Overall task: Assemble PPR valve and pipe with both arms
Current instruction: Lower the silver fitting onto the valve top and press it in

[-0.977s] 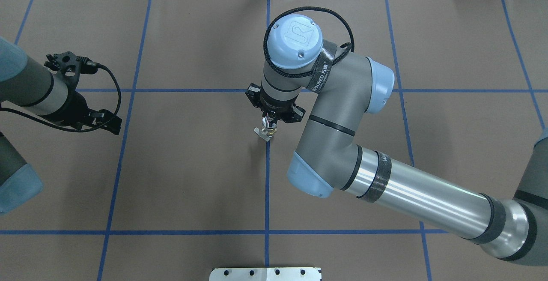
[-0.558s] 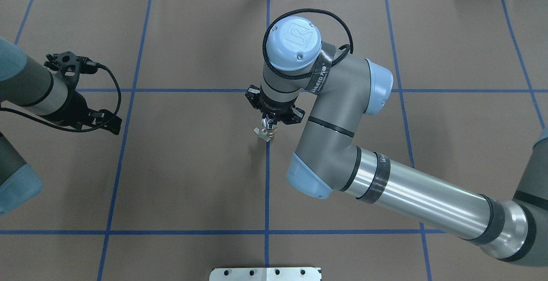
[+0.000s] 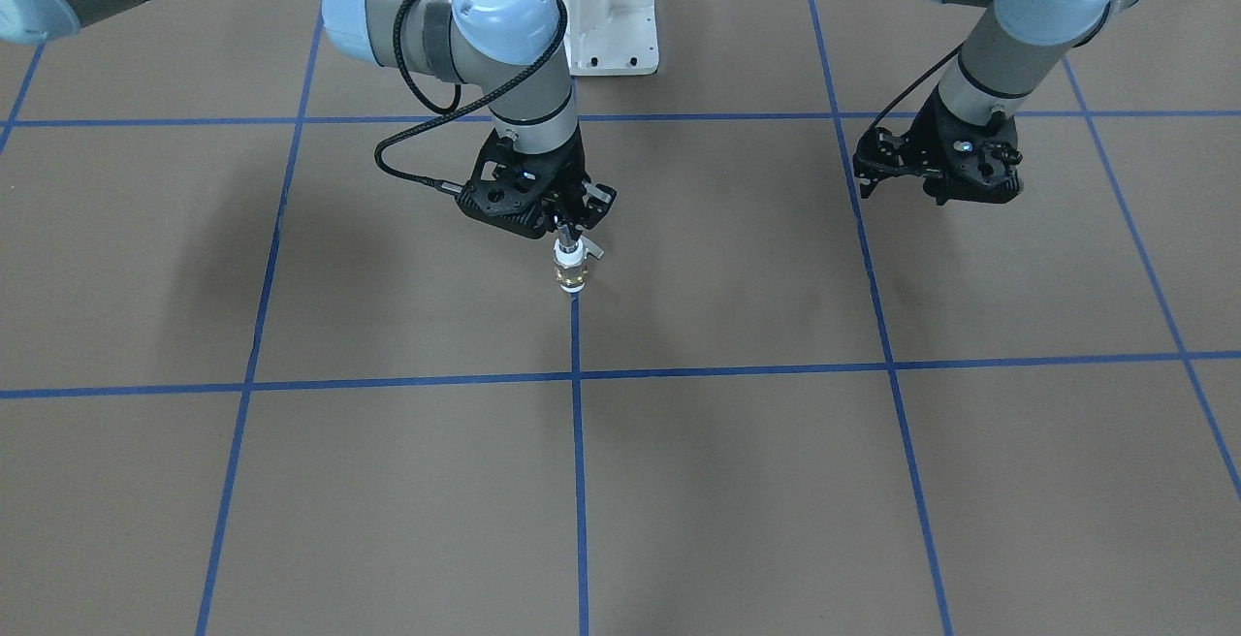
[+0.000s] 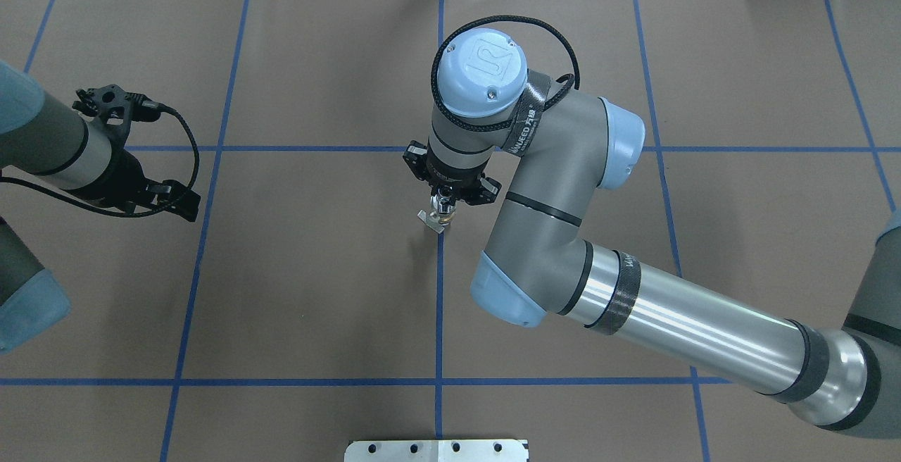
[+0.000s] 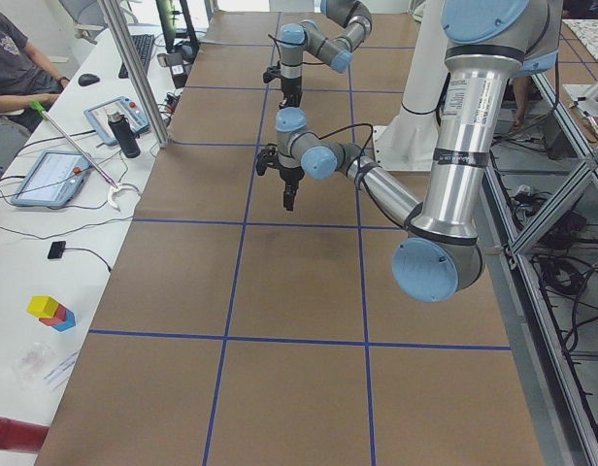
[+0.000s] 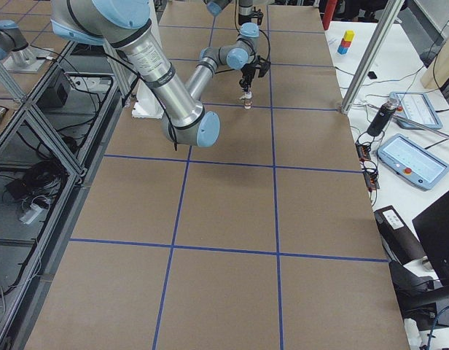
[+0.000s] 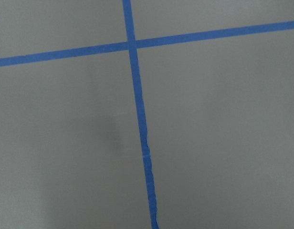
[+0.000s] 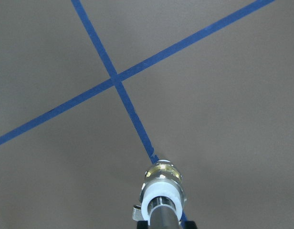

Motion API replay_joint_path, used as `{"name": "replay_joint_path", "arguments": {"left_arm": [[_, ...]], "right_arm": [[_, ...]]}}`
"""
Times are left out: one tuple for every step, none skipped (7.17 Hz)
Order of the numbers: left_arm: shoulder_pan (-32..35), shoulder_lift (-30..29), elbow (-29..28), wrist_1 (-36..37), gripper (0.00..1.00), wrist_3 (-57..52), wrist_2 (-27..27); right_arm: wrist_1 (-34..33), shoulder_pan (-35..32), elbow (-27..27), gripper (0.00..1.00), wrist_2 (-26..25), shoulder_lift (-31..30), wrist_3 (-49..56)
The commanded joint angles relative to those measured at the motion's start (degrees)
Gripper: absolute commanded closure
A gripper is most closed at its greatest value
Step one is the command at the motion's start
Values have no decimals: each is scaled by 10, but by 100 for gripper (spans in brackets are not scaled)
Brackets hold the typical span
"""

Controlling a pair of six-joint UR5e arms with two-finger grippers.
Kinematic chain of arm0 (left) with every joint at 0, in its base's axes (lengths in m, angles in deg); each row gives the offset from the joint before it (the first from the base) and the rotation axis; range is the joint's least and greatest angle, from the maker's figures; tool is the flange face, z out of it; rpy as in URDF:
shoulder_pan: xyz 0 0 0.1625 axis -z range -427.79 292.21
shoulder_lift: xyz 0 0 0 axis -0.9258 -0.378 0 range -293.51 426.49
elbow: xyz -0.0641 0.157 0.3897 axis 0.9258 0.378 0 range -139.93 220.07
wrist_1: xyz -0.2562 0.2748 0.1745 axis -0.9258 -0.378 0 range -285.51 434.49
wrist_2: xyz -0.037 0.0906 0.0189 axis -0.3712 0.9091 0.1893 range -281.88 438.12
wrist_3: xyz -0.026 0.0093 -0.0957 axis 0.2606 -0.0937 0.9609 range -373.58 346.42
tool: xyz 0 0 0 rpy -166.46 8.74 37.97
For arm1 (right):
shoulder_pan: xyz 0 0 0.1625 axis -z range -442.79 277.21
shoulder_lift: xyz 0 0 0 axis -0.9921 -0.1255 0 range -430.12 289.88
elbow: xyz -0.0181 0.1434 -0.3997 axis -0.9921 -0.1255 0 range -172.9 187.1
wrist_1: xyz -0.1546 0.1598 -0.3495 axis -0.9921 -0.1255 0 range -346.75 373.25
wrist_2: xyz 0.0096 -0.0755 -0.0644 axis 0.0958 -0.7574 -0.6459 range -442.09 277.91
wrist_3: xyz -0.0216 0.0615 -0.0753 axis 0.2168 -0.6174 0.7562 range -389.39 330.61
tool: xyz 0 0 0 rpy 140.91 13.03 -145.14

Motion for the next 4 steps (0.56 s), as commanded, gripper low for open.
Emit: {"name": "replay_joint_path", "arguments": {"left_arm": [[0, 0, 0, 0, 0, 0, 0], [0, 0, -1, 0, 0, 0, 0], [0, 0, -1, 0, 0, 0, 0], [0, 0, -1, 0, 0, 0, 0]], "right_arm": [[1, -1, -3, 100, 0, 0, -1], [1, -1, -3, 100, 0, 0, -1], [1, -1, -3, 88, 0, 0, -1], [2, -1, -3, 80, 0, 0, 0]]}}
